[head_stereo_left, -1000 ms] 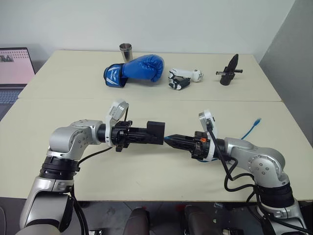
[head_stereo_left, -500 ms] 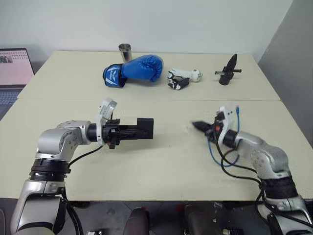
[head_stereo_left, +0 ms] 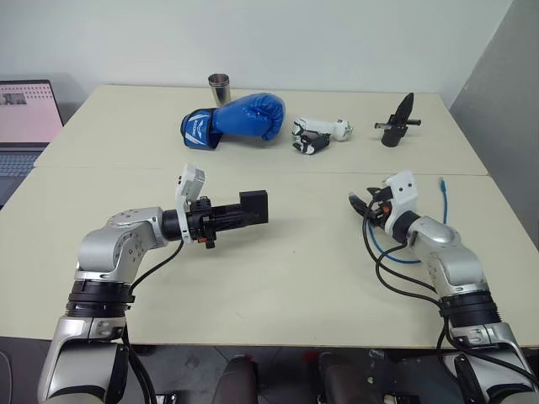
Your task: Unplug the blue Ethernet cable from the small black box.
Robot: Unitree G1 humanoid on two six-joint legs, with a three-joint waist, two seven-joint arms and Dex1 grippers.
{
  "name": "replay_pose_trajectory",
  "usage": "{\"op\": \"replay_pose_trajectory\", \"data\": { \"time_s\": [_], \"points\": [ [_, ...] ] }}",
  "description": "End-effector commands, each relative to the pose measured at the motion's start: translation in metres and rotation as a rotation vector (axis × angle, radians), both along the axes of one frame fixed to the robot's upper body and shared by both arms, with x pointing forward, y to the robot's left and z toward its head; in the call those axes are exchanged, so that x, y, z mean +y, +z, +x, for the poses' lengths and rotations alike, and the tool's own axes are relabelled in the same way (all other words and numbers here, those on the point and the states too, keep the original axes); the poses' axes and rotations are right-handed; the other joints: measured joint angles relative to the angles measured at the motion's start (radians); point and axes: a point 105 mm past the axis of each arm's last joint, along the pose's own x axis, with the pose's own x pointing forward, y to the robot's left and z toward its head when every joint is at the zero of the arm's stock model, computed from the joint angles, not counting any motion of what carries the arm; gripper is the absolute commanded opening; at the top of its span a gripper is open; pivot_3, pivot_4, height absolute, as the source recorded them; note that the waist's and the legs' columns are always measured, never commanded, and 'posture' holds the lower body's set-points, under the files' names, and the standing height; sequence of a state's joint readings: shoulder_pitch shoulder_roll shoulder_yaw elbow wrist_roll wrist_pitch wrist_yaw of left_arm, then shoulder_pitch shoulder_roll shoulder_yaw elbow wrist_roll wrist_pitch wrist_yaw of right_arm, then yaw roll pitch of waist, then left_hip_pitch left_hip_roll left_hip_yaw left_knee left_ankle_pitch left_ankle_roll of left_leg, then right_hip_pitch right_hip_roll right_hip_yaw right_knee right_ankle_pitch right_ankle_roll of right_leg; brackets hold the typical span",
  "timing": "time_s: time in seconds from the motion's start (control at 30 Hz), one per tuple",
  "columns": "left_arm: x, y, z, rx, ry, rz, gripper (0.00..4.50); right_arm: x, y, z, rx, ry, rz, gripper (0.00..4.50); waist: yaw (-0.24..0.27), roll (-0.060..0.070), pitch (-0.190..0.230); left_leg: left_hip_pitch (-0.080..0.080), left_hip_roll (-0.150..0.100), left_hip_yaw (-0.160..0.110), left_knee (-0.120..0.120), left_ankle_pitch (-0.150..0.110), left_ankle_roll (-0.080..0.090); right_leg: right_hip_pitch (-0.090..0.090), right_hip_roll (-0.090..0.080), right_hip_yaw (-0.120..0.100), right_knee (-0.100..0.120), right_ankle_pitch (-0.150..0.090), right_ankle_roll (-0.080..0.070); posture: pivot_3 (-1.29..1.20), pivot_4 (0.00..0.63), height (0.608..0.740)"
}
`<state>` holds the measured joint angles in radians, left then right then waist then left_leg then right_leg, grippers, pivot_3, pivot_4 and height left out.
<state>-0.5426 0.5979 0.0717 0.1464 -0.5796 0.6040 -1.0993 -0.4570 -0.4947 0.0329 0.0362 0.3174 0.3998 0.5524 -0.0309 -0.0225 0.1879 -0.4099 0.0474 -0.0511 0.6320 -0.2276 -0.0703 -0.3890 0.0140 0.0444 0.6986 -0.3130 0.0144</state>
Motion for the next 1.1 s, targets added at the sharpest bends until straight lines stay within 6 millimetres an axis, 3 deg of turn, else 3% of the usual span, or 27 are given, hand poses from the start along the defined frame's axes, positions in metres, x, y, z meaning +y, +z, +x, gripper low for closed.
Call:
{"op": "replay_pose_trajectory", "data": {
  "time_s": [0.03, 0.13, 0.23, 0.5, 0.57, 0.87, 1.0, 1.03, 1.1],
  "points": [
    [0.024, 0.009, 0.032, -0.173, 0.317, 0.001, 0.79, 0.049, 0.040, -0.045, -0.065, 0.346, 0.015, 4.24, -0.001, 0.000, 0.000, 0.000, 0.000, 0.000, 0.000, 0.000, 0.000, 0.000, 0.000, 0.000, 0.000, 0.000, 0.000, 0.00, 0.150, 0.740],
    [0.048, 0.005, 0.050, -0.260, 0.571, 0.016, 0.79, 0.067, 0.046, -0.059, -0.055, 0.438, -0.004, 4.26, -0.003, 0.000, 0.000, 0.001, 0.000, -0.001, 0.000, 0.000, 0.000, 0.000, 0.000, 0.000, 0.000, 0.000, 0.000, 0.00, 0.150, 0.740],
    [0.063, -0.008, 0.052, -0.282, 0.701, 0.023, 0.79, 0.083, 0.048, -0.066, -0.048, 0.495, -0.019, 4.26, -0.002, 0.000, -0.001, 0.001, 0.001, -0.001, 0.000, 0.000, 0.000, 0.001, 0.000, 0.000, 0.000, 0.000, 0.000, 0.00, 0.150, 0.740],
    [0.083, -0.051, 0.046, -0.268, 0.841, 0.117, 0.79, 0.101, 0.036, -0.061, -0.039, 0.523, -0.125, 4.26, 0.002, -0.001, -0.001, 0.000, -0.001, -0.001, 0.002, 0.000, 0.000, 0.001, -0.001, -0.001, 0.000, 0.000, 0.000, 0.00, 0.150, 0.740],
    [0.087, -0.059, 0.045, -0.234, 0.849, 0.109, 1.49, 0.102, 0.035, -0.060, -0.042, 0.521, -0.141, 4.26, 0.003, -0.001, -0.001, 0.000, -0.001, -0.001, 0.002, 0.000, 0.000, 0.001, -0.001, -0.001, 0.000, 0.000, 0.000, 0.00, 0.150, 0.740],
    [0.092, -0.066, 0.042, -0.211, 0.877, 0.098, 3.41, 0.104, 0.035, -0.059, -0.045, 0.524, -0.148, 4.26, 0.002, -0.001, -0.001, 0.000, 0.000, -0.002, 0.002, 0.000, 0.000, 0.001, -0.001, -0.002, 0.000, 0.000, 0.000, 0.00, 0.150, 0.740],
    [0.091, -0.063, 0.039, -0.218, 0.878, 0.093, 4.06, 0.105, 0.036, -0.060, -0.046, 0.533, -0.150, 4.26, 0.002, -0.001, -0.001, 0.000, 0.000, -0.002, 0.002, 0.000, 0.000, 0.001, -0.001, -0.002, 0.001, 0.000, 0.000, 0.00, 0.150, 0.740],
    [0.090, -0.063, 0.038, -0.223, 0.873, 0.100, 4.40, 0.105, 0.036, -0.060, -0.044, 0.536, -0.151, 4.26, 0.002, 0.000, -0.001, 0.000, 0.000, -0.002, 0.002, 0.000, 0.000, 0.001, -0.001, -0.002, 0.001, 0.000, 0.000, 0.00, 0.150, 0.740],
    [0.090, -0.061, 0.031, -0.226, 0.865, 0.109, 4.49, 0.105, 0.034, -0.062, -0.039, 0.541, -0.155, 4.26, 0.001, -0.001, -0.001, 0.000, 0.000, -0.002, 0.002, 0.000, 0.000, 0.001, -0.001, -0.002, 0.001, 0.000, 0.000, 0.00, 0.150, 0.740]
  ]
}}
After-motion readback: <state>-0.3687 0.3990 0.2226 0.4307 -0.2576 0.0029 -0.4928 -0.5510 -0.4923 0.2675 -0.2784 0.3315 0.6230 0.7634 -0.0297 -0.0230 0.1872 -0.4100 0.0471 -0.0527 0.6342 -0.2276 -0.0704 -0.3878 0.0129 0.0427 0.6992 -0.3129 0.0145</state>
